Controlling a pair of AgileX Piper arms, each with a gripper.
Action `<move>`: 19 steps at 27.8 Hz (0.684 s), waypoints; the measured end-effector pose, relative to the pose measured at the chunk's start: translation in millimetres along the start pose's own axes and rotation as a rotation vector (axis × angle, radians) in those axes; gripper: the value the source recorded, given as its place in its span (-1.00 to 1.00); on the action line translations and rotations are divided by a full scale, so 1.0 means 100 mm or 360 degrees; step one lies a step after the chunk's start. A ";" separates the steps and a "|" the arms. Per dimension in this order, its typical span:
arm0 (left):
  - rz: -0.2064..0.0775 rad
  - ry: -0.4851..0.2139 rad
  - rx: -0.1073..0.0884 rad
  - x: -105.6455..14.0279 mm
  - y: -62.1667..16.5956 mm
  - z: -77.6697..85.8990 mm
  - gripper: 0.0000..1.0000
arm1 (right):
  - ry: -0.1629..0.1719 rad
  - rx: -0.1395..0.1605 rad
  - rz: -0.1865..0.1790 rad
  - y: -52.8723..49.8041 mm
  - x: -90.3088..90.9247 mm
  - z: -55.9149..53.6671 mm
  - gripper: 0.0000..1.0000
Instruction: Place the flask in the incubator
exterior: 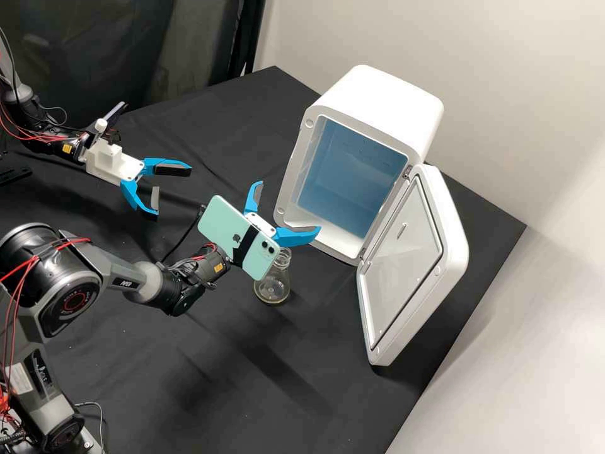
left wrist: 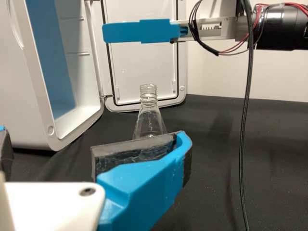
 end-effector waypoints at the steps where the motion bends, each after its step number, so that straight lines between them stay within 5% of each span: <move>1: -0.0001 -0.0003 0.0000 0.00 -0.001 0.01 1.00 | 0.0000 0.0000 0.0000 0.00 0.00 0.00 1.00; 10: -0.0015 -0.0061 0.0006 0.02 -0.023 0.10 1.00 | 0.0000 0.0000 0.0000 0.00 0.00 0.00 1.00; 19: -0.0019 -0.0078 0.0007 0.02 -0.029 0.13 1.00 | -0.0035 0.0083 0.0077 0.06 -0.15 0.16 1.00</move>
